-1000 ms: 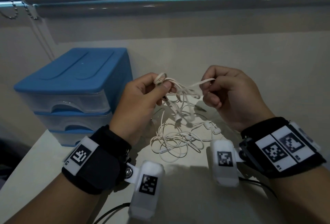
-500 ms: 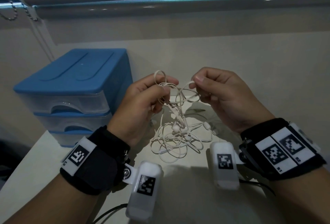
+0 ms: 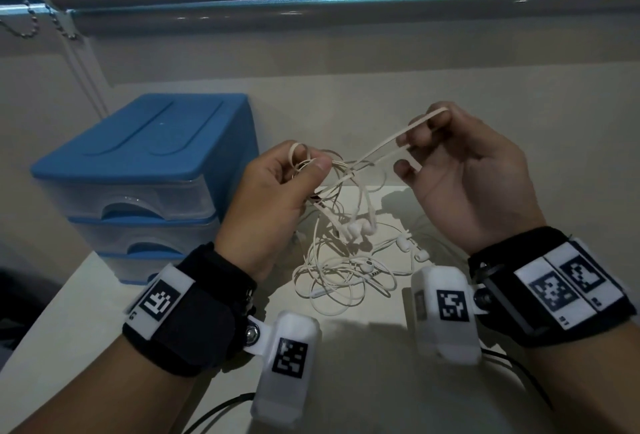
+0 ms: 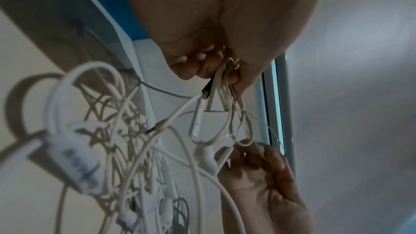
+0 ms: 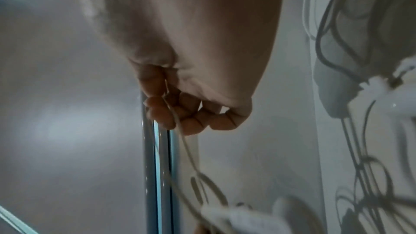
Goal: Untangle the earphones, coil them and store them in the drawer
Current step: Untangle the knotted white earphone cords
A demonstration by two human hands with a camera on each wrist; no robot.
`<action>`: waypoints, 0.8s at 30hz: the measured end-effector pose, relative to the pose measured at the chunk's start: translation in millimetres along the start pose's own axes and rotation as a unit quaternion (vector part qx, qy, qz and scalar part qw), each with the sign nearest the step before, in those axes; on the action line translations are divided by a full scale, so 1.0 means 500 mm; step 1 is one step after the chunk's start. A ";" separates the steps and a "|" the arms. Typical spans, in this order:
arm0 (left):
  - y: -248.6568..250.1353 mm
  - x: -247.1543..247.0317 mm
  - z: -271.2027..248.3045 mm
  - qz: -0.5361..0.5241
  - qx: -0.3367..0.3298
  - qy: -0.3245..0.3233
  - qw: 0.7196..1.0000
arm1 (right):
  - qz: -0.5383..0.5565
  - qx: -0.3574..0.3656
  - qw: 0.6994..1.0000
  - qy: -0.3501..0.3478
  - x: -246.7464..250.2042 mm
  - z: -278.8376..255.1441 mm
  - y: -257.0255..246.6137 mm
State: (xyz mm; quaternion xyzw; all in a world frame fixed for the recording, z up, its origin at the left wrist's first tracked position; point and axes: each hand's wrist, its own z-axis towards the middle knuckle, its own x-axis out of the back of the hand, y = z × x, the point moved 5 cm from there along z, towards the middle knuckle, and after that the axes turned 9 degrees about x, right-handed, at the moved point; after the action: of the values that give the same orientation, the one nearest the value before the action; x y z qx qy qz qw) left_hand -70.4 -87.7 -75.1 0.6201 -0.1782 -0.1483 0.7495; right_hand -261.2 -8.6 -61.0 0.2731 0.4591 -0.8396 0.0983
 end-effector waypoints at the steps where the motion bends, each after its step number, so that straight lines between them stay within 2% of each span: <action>1: 0.000 0.001 0.000 0.000 -0.001 0.005 1.000 | 0.009 -0.009 1.000 -0.003 -0.002 -0.002 0.000; 3: 0.004 0.003 -0.002 -0.001 -0.008 0.013 1.000 | -0.053 -0.010 0.999 -0.010 -0.003 -0.004 0.002; 6: 0.010 0.007 -0.002 0.008 -0.021 0.028 0.999 | -0.210 0.002 0.976 -0.062 -0.013 -0.011 0.011; 8: 0.012 0.008 -0.002 0.013 -0.027 0.035 0.999 | -0.232 0.008 0.968 -0.094 -0.023 -0.015 0.015; 10: 0.011 0.010 -0.001 0.017 -0.025 0.039 0.999 | -0.194 0.020 0.977 -0.085 -0.024 -0.012 0.010; 12: 0.009 0.012 0.000 0.017 -0.025 0.040 0.999 | -0.108 0.031 0.992 -0.059 -0.020 -0.006 0.000; 15: 0.008 0.012 0.001 0.016 -0.028 0.040 0.999 | -0.033 0.045 0.998 -0.016 0.001 0.003 -0.018; 22: 0.011 0.011 -0.001 0.027 -0.027 0.038 0.999 | 0.001 0.078 0.995 0.068 0.040 0.008 -0.038; 24: 0.012 0.010 -0.001 0.024 -0.027 0.037 0.999 | -0.042 0.073 0.993 0.084 0.041 0.007 -0.038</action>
State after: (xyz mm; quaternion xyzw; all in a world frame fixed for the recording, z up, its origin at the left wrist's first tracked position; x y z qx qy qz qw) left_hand -65.7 -88.1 -68.7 0.6005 -0.1606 -0.1119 0.7753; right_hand -287.7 0.9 -57.2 0.3293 0.4145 -0.8484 0.0043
